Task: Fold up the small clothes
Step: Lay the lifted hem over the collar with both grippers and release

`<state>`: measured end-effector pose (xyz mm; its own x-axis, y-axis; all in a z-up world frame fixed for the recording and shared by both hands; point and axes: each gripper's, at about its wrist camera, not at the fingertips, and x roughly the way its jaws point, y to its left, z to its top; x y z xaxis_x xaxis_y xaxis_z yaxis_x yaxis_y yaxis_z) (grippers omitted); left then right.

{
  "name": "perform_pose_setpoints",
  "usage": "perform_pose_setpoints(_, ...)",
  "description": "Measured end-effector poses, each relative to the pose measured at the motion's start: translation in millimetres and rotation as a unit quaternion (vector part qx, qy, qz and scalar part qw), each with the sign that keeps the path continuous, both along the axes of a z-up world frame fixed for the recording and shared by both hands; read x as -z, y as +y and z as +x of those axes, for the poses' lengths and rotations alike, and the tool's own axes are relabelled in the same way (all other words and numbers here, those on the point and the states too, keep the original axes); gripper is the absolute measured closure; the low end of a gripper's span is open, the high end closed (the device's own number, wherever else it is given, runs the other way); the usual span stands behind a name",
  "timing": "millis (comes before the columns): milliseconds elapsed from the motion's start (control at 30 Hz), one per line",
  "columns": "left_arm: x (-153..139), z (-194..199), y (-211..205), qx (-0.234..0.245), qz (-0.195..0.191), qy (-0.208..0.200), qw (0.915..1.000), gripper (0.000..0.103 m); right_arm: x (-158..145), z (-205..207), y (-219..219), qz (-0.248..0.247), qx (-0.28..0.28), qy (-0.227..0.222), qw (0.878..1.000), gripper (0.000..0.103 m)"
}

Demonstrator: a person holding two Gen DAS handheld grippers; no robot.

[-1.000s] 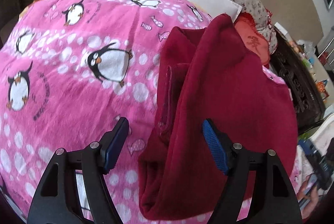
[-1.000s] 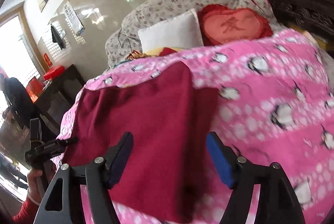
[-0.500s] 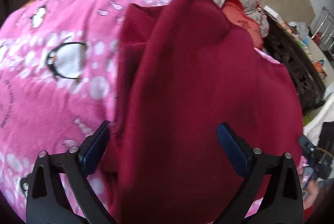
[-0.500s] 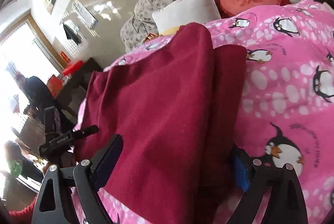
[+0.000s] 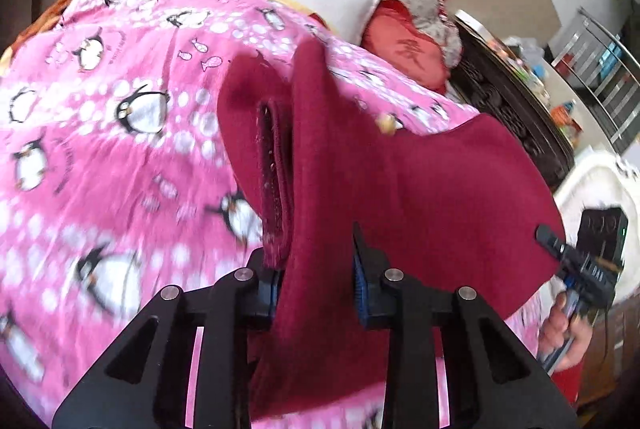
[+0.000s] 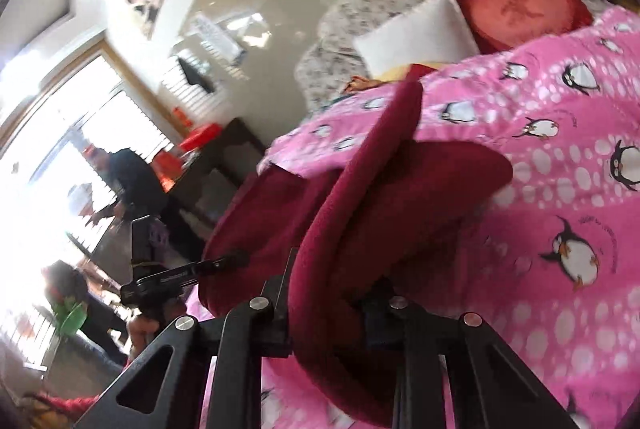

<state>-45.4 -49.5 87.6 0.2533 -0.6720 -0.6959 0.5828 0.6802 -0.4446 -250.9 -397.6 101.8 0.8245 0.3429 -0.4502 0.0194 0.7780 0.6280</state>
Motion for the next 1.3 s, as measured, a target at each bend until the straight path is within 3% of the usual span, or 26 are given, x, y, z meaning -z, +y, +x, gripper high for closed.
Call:
perform_pose_setpoints(67, -4, -16, 21, 0.006, 0.000, 0.004, 1.0000, 0.077, -7, -23, 8, 0.007, -0.011, 0.002, 1.000, 0.081)
perform_pose_setpoints(133, 6, -28, 39, 0.007, 0.007, 0.021, 0.9997, 0.077, 3, -41, 16, 0.004, -0.013, 0.032, 0.999, 0.079)
perform_pose_setpoints(167, 16, -33, 45, 0.008, 0.021, 0.028, 0.9993, 0.077, 12, -48, 18, -0.005, -0.002, 0.055, 0.998, 0.077)
perform_pose_setpoints(200, 26, -36, 48, 0.007, 0.036, 0.033, 0.9988, 0.077, 22, -54, 18, -0.019, 0.019, 0.086, 0.996, 0.068)
perform_pose_setpoints(233, 36, -39, 47, 0.004, 0.051, 0.037, 0.9980, 0.077, 33, -60, 15, -0.034, 0.041, 0.123, 0.991, 0.068)
perform_pose_setpoints(300, 54, -44, 52, -0.002, 0.076, 0.048, 0.9959, 0.076, 38, -72, 9, -0.065, 0.082, 0.154, 0.983, 0.067)
perform_pose_setpoints(400, 44, -46, 60, -0.020, 0.075, 0.041, 0.9961, 0.072, 10, -95, 2, -0.094, 0.132, 0.104, 0.981, 0.067)
perform_pose_setpoints(500, 17, -50, 60, -0.052, 0.078, -0.014, 0.9955, 0.071, -10, -88, 14, -0.092, 0.099, 0.058, 0.989, 0.066)
perform_pose_setpoints(600, 5, -46, 53, -0.062, 0.070, -0.040, 0.9948, 0.059, 0, -57, 34, -0.122, 0.071, 0.078, 0.987, 0.066)
perform_pose_setpoints(667, 7, -40, 39, -0.058, 0.059, -0.034, 0.9959, 0.059, 15, -27, 45, -0.139, 0.052, 0.099, 0.984, 0.066)
perform_pose_setpoints(800, 25, -21, 3, -0.088, 0.115, -0.069, 0.9871, 0.059, 46, 20, 42, -0.174, 0.066, 0.153, 0.970, 0.066)
perform_pose_setpoints(867, 41, -6, 0, -0.115, 0.144, -0.062, 0.9808, 0.059, 61, 34, 29, -0.168, 0.076, 0.170, 0.968, 0.066)
perform_pose_setpoints(900, 50, 1, 5, -0.122, 0.140, -0.045, 0.9816, 0.059, 68, 38, 22, -0.157, 0.079, 0.167, 0.970, 0.066)
perform_pose_setpoints(967, 62, 10, 20, -0.134, 0.115, -0.017, 0.9841, 0.055, 73, 42, 15, -0.146, 0.079, 0.162, 0.973, 0.066)
perform_pose_setpoints(1033, 63, 9, 25, -0.143, 0.113, -0.022, 0.9830, 0.043, 67, 42, 16, -0.148, 0.080, 0.161, 0.972, 0.066)
perform_pose_setpoints(1300, 54, -12, 52, -0.151, 0.093, -0.019, 0.9841, 0.043, 35, -6, 51, -0.146, 0.063, 0.136, 0.978, 0.059)
